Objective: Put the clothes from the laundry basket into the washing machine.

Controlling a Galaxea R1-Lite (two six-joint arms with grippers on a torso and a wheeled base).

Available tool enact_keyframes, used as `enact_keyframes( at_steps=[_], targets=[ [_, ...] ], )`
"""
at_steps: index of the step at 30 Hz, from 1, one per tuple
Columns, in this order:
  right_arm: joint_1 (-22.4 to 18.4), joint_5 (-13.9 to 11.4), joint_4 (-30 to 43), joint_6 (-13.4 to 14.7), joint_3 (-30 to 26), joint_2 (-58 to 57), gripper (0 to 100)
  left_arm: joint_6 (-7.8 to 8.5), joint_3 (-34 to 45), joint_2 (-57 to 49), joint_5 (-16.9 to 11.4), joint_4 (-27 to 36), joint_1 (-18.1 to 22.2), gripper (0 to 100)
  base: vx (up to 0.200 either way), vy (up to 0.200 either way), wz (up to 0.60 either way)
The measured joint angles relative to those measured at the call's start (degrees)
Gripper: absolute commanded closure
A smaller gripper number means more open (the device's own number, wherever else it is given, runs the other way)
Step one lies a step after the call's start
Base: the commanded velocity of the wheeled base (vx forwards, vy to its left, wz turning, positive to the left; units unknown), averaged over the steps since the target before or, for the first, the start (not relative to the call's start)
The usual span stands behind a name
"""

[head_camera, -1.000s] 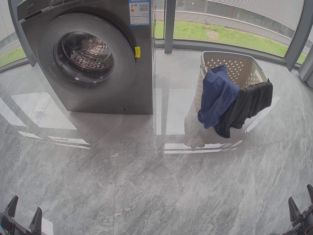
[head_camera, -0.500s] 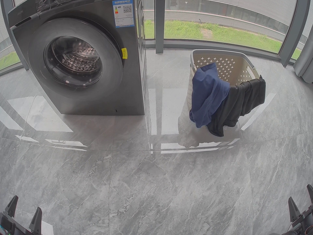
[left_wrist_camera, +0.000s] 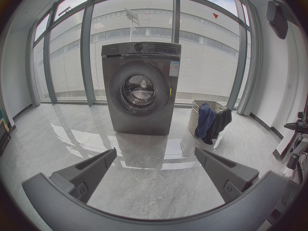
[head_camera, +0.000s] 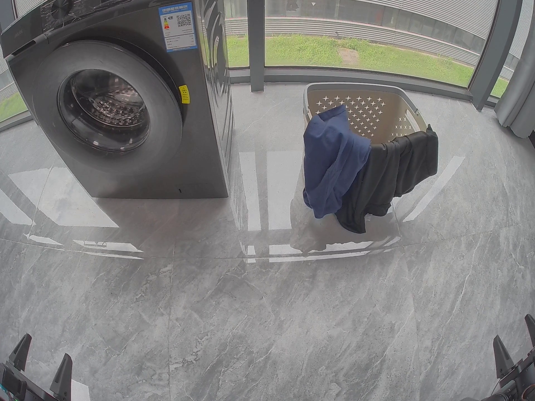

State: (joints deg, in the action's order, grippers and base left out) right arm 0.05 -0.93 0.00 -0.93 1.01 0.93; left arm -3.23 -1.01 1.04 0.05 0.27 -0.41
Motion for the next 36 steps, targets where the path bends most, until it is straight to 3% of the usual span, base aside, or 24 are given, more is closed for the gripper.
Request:
enact_keyframes(
  at_steps=[17,23,33,36],
  targets=[
    [0.0,0.0,0.0,0.0,0.0,0.0,0,-0.07,0.0,0.0,0.0,0.0,0.0,0,0.141,0.0,0.0],
    [-0.1,0.0,0.0,0.0,0.0,0.0,0,-0.1,0.0,0.0,0.0,0.0,0.0,0,0.067,0.0,-0.6],
    [0.0,0.0,0.0,0.0,0.0,0.0,0,-0.07,0.0,0.0,0.0,0.0,0.0,0,0.2,0.0,0.0],
    [0.0,0.0,0.0,0.0,0.0,0.0,0,-0.07,0.0,0.0,0.0,0.0,0.0,0,0.0,0.0,0.0]
  ],
)
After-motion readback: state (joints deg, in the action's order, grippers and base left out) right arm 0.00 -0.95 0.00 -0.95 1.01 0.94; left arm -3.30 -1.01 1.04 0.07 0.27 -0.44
